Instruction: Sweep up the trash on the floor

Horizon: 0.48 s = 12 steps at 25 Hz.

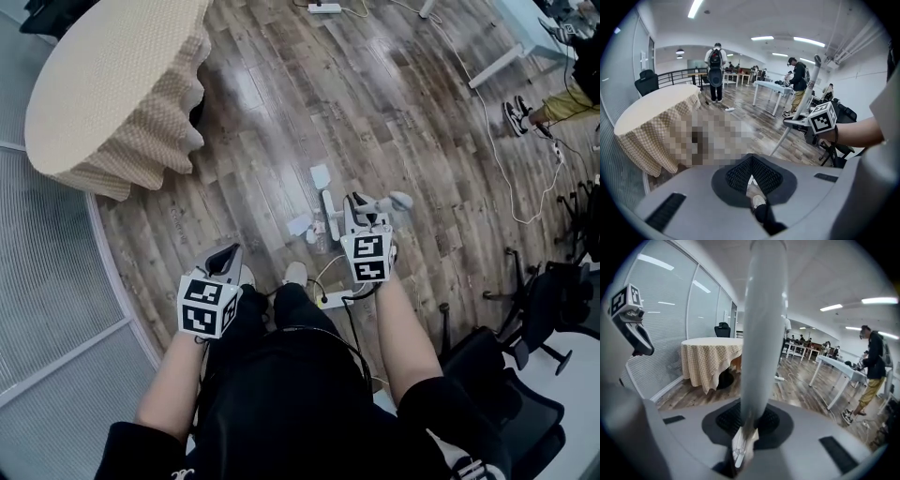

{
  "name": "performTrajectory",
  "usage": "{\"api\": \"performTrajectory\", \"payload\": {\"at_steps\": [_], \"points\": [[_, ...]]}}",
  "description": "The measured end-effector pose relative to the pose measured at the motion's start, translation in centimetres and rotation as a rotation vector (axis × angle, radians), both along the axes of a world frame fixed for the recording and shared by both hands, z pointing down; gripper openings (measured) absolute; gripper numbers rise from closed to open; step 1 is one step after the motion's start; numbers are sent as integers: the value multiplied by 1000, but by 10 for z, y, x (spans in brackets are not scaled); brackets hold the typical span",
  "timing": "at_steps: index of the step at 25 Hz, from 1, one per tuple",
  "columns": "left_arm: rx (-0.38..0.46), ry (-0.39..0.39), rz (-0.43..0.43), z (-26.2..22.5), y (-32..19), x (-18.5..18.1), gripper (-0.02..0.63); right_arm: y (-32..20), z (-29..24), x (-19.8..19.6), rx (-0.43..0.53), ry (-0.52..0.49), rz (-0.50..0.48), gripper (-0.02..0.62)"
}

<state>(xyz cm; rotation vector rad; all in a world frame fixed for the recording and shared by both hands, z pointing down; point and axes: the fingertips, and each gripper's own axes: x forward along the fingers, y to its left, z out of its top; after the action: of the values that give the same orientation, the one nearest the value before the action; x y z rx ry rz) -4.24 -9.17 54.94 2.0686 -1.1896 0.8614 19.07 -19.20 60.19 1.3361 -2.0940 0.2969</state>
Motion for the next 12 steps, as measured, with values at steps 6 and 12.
{"api": "performTrajectory", "payload": {"at_steps": [6,12], "points": [[5,22,-1,0,-13,7,-3,-35,-27,-7,61,63,-137,54],[-43,31,32,27,-43,-7,-3,-92,-12,-24,64,131,-199,54]]}}
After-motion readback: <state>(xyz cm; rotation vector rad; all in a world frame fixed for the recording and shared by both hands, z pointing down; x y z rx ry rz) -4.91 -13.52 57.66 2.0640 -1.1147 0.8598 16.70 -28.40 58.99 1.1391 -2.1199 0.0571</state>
